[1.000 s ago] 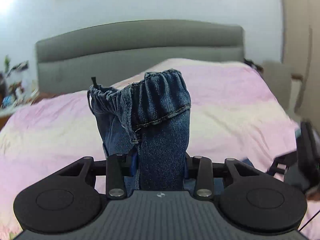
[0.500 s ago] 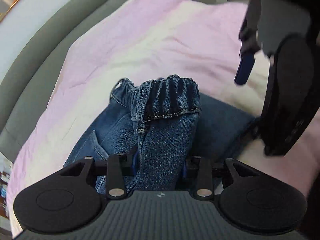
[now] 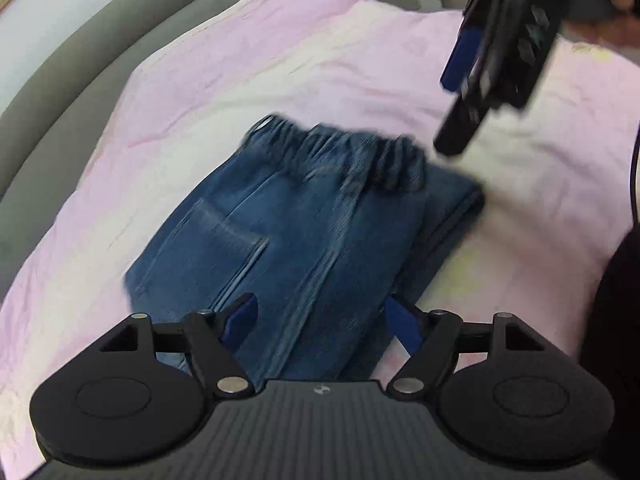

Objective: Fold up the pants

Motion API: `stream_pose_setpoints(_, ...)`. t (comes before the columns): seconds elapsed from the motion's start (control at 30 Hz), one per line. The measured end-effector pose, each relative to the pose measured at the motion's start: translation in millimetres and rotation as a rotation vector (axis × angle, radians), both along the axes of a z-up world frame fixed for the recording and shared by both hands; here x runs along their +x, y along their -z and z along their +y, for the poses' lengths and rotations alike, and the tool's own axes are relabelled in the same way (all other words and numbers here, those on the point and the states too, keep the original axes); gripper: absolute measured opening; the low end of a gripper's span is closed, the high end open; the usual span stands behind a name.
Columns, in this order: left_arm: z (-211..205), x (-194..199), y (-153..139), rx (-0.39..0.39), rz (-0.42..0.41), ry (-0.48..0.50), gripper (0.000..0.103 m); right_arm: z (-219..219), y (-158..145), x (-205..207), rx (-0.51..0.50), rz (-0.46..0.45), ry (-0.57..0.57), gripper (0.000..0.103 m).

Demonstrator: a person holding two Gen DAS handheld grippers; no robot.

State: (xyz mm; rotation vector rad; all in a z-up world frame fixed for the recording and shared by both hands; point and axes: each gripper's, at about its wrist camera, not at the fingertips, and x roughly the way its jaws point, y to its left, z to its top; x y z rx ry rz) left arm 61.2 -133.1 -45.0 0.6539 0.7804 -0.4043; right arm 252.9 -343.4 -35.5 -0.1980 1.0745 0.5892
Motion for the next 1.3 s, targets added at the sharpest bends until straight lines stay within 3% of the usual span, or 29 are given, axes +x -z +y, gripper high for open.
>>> stream_pose_setpoints(0.1, 36, -3, 4, 0.026, 0.013, -0.076, 0.087, 16, -3, 15, 0.054, 0.016, 0.05, 0.071)
stream_pose_setpoints(0.17, 63, -2, 8, 0.002, 0.053, -0.147, 0.087, 22, 1, 27, 0.078, 0.027, 0.09, 0.069)
stream_pose_setpoints(0.4, 129, 0, 24, -0.219, 0.187, -0.351, 0.086, 40, 15, 69, 0.147, 0.095, 0.237, 0.066)
stream_pose_setpoints(0.53, 156, 6, 41, -0.332, 0.252, -0.459, 0.074, 40, 33, 89, 0.202, 0.161, 0.309, 0.053)
stream_pose_setpoints(0.6, 163, 8, 47, -0.374, 0.265, -0.486, 0.068, 39, 41, 95, 0.25, 0.204, 0.337, 0.04)
stream_pose_setpoints(0.67, 168, 7, 49, -0.402, 0.268, -0.495, 0.048, 39, 36, 94, 0.264, 0.22, 0.355, 0.026)
stream_pose_setpoints(0.73, 171, 6, 51, -0.43, 0.282, -0.5, 0.031, 44, 21, 90, 0.236, 0.168, 0.326, 0.012)
stream_pose_setpoints(0.77, 171, 5, 51, -0.433, 0.278, -0.502, 0.029, 46, 9, 86, 0.232, 0.139, 0.307, 0.005)
stream_pose_setpoints(0.9, 168, 2, 49, -0.411, 0.253, -0.495, 0.024, 49, -39, 58, 0.241, 0.04, 0.222, 0.004)
stream_pose_setpoints(1.0, 171, 1, 47, -0.417, 0.25, -0.499, 0.022, 41, -55, 32, 0.22, -0.017, 0.198, 0.003)
stream_pose_setpoints(1.1, 172, -4, 45, -0.391, 0.249, -0.488, 0.02, 27, -38, 11, 0.167, -0.014, 0.209, 0.002)
stream_pose_setpoints(1.3, 173, -8, 42, -0.348, 0.262, -0.487, 0.02, 4, 25, -11, 0.138, 0.044, 0.28, 0.001)
